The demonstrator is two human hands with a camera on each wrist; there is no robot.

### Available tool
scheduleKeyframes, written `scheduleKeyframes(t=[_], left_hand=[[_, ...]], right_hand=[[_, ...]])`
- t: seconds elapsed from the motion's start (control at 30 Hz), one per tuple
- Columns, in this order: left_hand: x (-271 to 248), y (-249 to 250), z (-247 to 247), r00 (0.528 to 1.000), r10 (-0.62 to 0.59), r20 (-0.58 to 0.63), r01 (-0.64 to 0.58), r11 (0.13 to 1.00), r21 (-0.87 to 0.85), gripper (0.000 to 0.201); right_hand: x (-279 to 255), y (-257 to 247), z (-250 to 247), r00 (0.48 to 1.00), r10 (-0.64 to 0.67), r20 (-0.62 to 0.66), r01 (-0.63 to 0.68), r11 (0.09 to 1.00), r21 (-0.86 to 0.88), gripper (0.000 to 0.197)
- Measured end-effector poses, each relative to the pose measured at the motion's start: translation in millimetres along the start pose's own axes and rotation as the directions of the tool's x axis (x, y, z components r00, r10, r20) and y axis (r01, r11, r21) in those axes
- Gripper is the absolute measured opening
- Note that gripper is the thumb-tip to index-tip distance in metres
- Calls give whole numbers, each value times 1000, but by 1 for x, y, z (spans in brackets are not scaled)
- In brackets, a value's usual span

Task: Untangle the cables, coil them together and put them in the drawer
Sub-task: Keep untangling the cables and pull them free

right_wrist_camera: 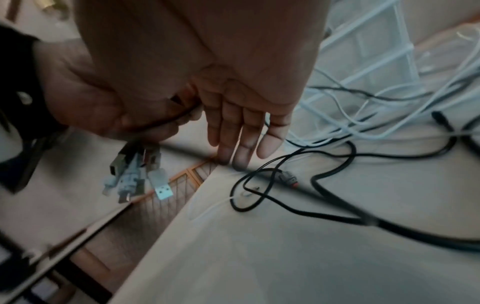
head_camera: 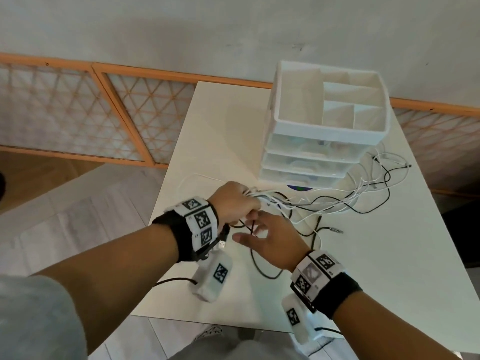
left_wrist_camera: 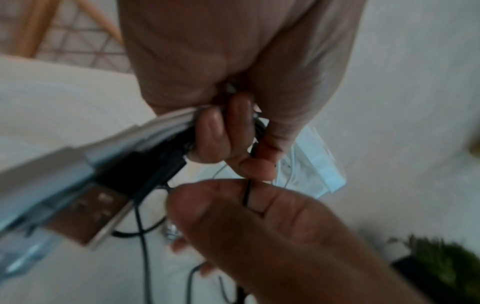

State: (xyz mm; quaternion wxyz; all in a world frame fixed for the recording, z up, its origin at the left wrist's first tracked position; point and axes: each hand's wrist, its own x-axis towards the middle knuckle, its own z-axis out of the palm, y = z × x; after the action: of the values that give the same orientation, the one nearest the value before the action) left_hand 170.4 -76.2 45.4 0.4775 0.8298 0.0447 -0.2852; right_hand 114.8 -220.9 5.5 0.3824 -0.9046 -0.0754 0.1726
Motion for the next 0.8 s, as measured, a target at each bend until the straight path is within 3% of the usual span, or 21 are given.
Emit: scheduleKeyframes(t=[0.07,0.13,0.2,0.27,0.33,0.37,0.47,0.57,0.7,0.8], left_hand=[[1,8,1,998,-36,48,44,984,-173,12],[8,3,-6,999,-6,40,10,994,-111,17],[17,-9,-18,999,31,-7,-29,976,215,16],[26,-26,-26,995,44,-88,9,848,529,12],[31,-43,-27,986,18,-167,97,752,651,7],[33,-51,-25,982,-5,-188,134,720,681,16],[41,-74,-16,982,-71,-177,178,668,722,38],[45,-84,-9,986,-62,-152,155,656,739,45],[42,-76,-11,984,-105,-144,178,626,759,32],[40,-51,-16,977,-159,-140,212,708,674,13]], right_hand=[[6,0,-3,999,13,-42,-11,998,58,16],[8,6,-11,996,78,-44,-74,995,69,23],[7,21,-23,994,103,-26,-105,991,-86,26],[2,35,-34,989,143,37,-129,956,-263,37],[-1,44,-38,977,202,68,-173,938,-300,48],[-3,46,-38,975,211,63,-182,933,-311,51],[-8,47,-35,979,203,38,-183,938,-296,51],[-10,49,-31,977,205,59,-186,954,-235,50],[-10,54,-33,978,195,79,-179,968,-178,48],[-11,54,-38,982,178,63,-166,973,-162,45]])
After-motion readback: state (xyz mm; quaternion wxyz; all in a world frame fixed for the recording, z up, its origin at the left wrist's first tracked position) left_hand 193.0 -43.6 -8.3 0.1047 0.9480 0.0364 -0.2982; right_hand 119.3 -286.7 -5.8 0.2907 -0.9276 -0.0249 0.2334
